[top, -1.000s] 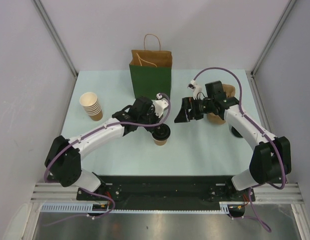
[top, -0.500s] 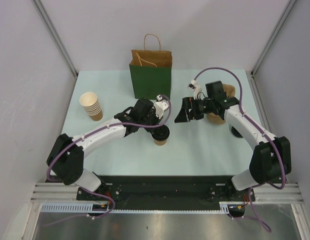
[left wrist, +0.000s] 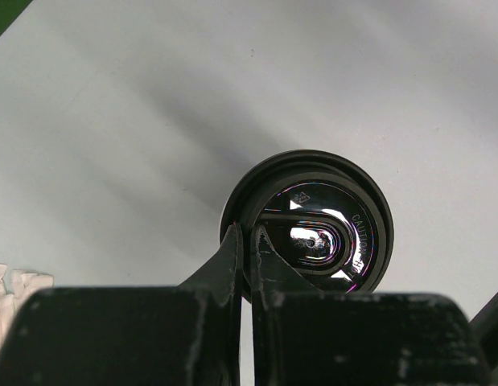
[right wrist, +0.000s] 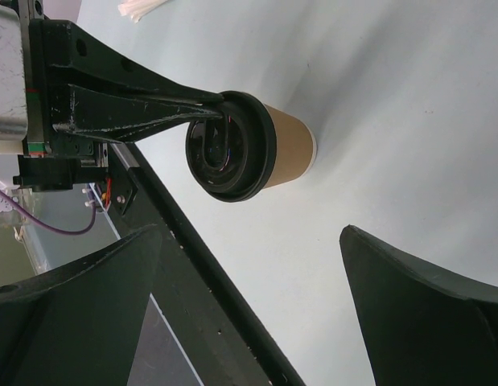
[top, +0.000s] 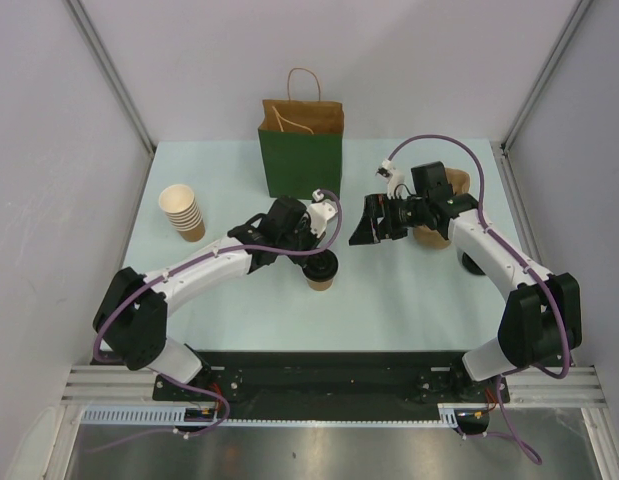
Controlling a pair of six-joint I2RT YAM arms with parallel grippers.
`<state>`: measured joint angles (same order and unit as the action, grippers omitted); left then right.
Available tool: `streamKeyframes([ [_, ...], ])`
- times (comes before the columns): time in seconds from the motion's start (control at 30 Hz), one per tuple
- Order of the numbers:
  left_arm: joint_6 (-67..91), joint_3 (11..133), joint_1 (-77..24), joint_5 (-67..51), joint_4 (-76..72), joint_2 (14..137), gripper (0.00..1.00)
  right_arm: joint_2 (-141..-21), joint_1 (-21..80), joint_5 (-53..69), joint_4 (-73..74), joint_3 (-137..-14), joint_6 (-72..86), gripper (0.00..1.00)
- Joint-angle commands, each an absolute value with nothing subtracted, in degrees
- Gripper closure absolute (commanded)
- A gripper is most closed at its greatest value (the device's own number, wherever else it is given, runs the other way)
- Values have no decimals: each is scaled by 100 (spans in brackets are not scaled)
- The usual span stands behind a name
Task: Pack the takeout coffee
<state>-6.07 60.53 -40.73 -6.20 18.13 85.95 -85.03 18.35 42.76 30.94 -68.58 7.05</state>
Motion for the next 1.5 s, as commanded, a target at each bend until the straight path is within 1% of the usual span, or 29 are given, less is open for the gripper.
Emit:
streamKeyframes([
  [0.0, -659, 6064, -4043, -642, 1855, 8411, 100, -8393, 1810, 4333, 2900, -6882, 694, 0],
  [0.27, -686, 6029, -4034, -668, 1934, 8446, 100, -8394, 1802, 4377, 2900, -6873, 686, 0],
  [0.33, -677, 6047, -4034, -668, 1960, 8455, 98, -8394, 1802, 4377, 2900, -6882, 686, 0],
  [0.43, -686, 6091, -4034, -677, 1969, 8464, 88, -8394, 1784, 4368, 2892, -6873, 686, 0],
  [0.47, -694, 6108, -4034, -685, 1995, 8490, 81, -8394, 1793, 4377, 2883, -6873, 686, 0],
  [0.57, -703, 6205, -4025, -756, 2100, 8446, 69, -8376, 1802, 4429, 2865, -6882, 694, 0],
  [0.63, -659, 6275, -3999, -843, 2188, 8272, 67, -8350, 1775, 4456, 2857, -6882, 703, 0],
  [0.67, -581, 6284, -3938, -922, 2188, 8166, 63, -8350, 1784, 4543, 2865, -6882, 721, 0],
  [0.73, -519, 6362, -3876, -1168, 2284, 7816, 58, -8315, 1775, 4623, 2830, -6882, 764, 1],
  [0.77, -466, 6407, -3832, -1247, 2337, 7692, 54, -8297, 1784, 4736, 2813, -6882, 791, 2],
  [0.83, -405, 6468, -3780, -1510, 2452, 7489, 50, -8288, 1810, 4860, 2734, -6882, 913, 2],
  [0.9, -220, 6451, -3648, -1800, 2540, 7173, 47, -8279, 1872, 5079, 2620, -6882, 1002, 10],
  [0.93, -72, 6355, -3587, -2141, 2531, 7067, 47, -8297, 1942, 5167, 2567, -6882, 1132, 14],
  [0.97, -36, 6294, -3473, -2397, 2514, 6936, 47, -8323, 2003, 5333, 2514, -6882, 1212, 21],
  [1.03, 350, 6049, -3358, -2898, 2348, 6864, 50, -8411, 2100, 5492, 2339, -6882, 1379, 30],
  [1.07, 482, 5969, -3288, -3335, 2260, 6864, 54, -8533, 2214, 5650, 2260, -6882, 1554, 39],
  [1.13, 893, 5697, -3191, -3777, 1875, 6952, 60, -8683, 2328, 5774, 1996, -6882, 1774, 50],
  [1.17, 1097, 5591, -3060, -4171, 1689, 7022, 67, -8832, 2416, 5896, 1899, -6882, 1984, 60],
  [1.27, 1827, 5239, -2822, -4727, 898, 7329, 75, -9087, 2566, 6169, 1609, -6873, 2293, 74],
  [1.37, 2205, 5107, -2734, -5185, 423, 7663, 79, -9395, 2654, 6301, 1389, -6882, 2496, 81],
  [1.43, 2328, 5098, -2707, -5282, 273, 7900, 79, -9579, 2724, 6354, 1380, -6882, 2496, 86],
  [1.47, 2364, 5080, -2672, -5300, 220, 7980, 79, -9632, 2742, 6363, 1406, -6873, 2487, 87],
])
